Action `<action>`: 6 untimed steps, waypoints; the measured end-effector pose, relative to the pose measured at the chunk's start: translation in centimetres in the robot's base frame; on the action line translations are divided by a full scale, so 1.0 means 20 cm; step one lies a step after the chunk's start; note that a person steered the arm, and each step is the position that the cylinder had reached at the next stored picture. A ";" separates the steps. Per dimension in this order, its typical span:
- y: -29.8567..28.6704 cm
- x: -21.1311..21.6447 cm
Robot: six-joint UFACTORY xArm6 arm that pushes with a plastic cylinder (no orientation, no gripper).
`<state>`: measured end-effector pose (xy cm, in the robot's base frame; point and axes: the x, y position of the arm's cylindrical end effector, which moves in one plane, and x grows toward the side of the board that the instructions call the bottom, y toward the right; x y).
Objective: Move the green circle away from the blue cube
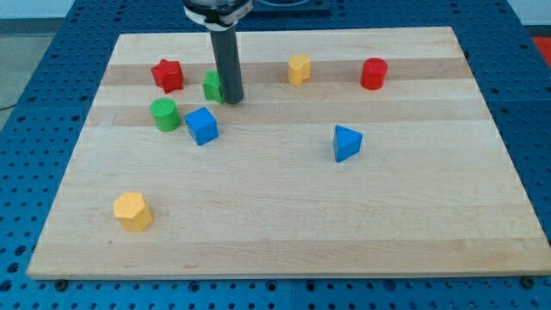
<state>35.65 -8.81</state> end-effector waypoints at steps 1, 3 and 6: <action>-0.09 0.18; -0.49 0.20; -0.93 0.47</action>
